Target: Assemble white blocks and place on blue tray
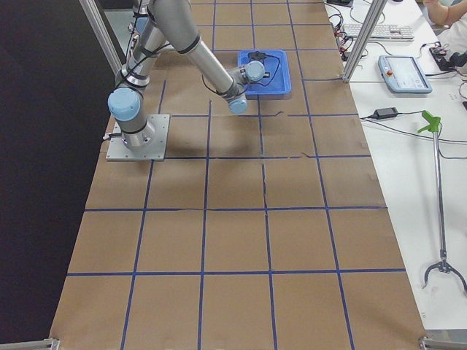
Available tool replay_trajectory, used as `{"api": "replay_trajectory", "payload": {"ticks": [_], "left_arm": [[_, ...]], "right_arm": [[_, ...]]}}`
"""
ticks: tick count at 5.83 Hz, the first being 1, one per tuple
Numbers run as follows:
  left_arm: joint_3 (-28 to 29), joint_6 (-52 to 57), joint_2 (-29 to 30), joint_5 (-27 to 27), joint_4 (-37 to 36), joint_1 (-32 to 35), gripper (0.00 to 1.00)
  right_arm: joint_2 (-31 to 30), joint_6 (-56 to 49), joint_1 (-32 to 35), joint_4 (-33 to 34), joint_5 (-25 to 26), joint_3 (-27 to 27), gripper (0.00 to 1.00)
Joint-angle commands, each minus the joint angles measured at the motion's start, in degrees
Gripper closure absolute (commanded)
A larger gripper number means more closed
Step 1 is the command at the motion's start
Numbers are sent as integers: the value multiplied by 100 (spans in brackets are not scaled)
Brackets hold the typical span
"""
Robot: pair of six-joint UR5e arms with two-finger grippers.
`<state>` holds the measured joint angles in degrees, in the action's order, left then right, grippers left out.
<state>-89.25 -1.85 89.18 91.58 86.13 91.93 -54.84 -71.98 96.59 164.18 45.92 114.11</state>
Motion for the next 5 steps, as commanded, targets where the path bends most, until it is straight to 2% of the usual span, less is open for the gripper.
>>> {"api": "replay_trajectory", "payload": {"ticks": [1, 4, 5], "left_arm": [[-5, 0, -6, 0, 0, 0, 1], [4, 0, -6, 0, 0, 0, 1], [13, 0, -6, 0, 0, 0, 1]], "right_arm": [[9, 0, 0, 8, 4, -20, 67], [9, 0, 0, 8, 22, -20, 64], [9, 26, 0, 8, 13, -20, 50]]}}
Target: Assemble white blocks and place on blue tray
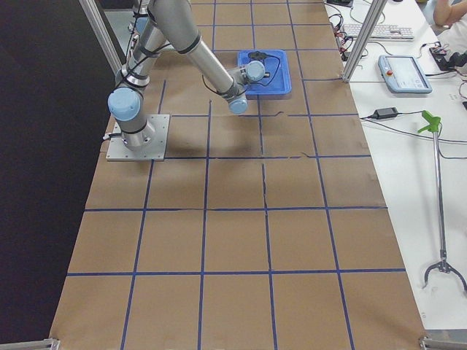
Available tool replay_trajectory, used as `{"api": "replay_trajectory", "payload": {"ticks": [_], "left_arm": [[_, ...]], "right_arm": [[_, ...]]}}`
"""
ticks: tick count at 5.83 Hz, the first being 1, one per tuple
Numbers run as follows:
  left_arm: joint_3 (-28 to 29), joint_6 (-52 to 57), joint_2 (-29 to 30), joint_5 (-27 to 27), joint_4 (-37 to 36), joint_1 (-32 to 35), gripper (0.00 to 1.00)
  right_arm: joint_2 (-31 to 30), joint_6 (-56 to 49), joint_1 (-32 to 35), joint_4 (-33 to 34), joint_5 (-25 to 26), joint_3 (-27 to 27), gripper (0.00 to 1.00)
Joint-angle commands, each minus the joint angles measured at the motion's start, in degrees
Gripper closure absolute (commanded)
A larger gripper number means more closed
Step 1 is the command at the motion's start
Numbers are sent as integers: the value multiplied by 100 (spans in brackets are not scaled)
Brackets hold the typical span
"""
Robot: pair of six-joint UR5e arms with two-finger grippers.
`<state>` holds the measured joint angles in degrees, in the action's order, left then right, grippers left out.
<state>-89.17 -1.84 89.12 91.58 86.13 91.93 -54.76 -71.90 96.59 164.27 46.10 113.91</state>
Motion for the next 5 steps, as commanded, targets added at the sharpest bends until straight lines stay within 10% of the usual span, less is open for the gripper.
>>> {"api": "replay_trajectory", "payload": {"ticks": [1, 5], "left_arm": [[5, 0, 0, 0, 0, 0, 1], [-3, 0, 0, -9, -8, -9, 1]], "right_arm": [[0, 26, 0, 0, -5, -9, 48], [-8, 35, 0, 0, -31, -18, 31]]}}
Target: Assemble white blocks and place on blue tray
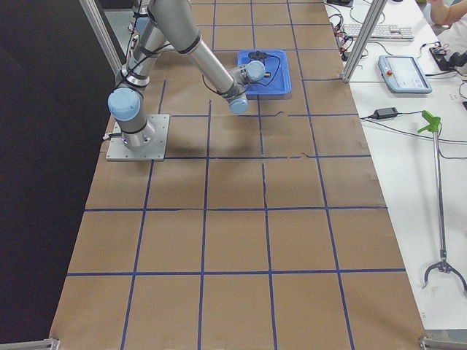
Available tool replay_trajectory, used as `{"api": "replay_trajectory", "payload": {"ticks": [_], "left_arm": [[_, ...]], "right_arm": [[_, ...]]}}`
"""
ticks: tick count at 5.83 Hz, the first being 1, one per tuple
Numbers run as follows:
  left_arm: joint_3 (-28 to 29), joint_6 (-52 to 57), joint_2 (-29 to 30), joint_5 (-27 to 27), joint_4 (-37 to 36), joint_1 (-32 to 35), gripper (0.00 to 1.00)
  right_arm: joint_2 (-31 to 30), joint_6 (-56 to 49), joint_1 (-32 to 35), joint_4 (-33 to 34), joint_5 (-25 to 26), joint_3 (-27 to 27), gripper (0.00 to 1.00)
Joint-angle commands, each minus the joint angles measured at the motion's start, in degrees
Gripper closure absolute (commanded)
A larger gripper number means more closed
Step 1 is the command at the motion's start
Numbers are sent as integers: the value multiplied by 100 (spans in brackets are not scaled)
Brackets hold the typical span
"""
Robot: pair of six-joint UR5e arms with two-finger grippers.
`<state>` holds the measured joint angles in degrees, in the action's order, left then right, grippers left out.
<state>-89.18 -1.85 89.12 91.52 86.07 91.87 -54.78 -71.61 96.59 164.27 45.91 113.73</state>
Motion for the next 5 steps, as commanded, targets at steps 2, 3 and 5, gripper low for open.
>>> {"api": "replay_trajectory", "payload": {"ticks": [2, 3, 5], "left_arm": [[6, 0, 9, 6, 6, 6, 1], [6, 0, 9, 6, -2, 6, 1], [-3, 0, 9, 15, 6, 6, 1]], "right_arm": [[-76, 731, -9, -18, 57, -288, 0], [-103, 1092, -44, -96, 458, -612, 0], [-880, 1553, -96, -1510, 1030, -852, 0]]}}
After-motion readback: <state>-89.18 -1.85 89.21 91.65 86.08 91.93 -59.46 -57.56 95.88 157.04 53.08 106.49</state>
